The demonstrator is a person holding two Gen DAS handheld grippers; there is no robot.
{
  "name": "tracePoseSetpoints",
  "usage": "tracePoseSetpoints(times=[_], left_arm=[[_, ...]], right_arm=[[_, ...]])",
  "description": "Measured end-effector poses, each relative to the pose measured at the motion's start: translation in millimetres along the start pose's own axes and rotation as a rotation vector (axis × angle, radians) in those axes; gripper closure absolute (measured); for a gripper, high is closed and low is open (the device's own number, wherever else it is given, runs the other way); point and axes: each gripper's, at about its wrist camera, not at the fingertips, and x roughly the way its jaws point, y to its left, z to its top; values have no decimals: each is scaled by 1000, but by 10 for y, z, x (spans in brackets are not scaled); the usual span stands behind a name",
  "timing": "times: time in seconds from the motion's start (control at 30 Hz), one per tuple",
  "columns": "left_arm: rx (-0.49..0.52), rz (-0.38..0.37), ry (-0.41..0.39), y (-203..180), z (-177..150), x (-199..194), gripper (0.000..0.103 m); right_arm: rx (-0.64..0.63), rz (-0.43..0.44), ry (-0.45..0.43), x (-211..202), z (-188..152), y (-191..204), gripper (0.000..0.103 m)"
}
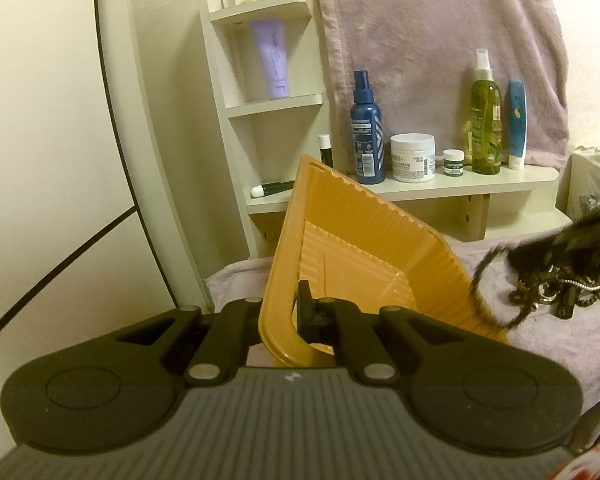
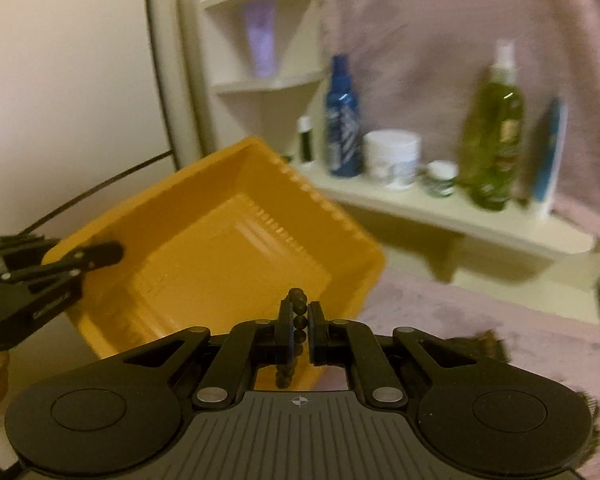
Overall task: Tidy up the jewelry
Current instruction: 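Carry the bead bracelet into the orange tray and open the right gripper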
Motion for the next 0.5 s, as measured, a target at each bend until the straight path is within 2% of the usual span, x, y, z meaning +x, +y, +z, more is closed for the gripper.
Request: tracePoseSetpoints(times=[0.13, 0.27, 0.5], left_arm=[[-19, -8, 2, 10, 9, -2, 98], [-87, -36, 21, 78, 16, 11, 97], [-295, -108, 45, 259, 47, 25, 92]], right_arm=[[-7, 24, 69, 220, -138, 81, 96], [-13, 19, 131, 382, -323, 103, 96], [-54, 2, 129, 414, -408, 178, 96]])
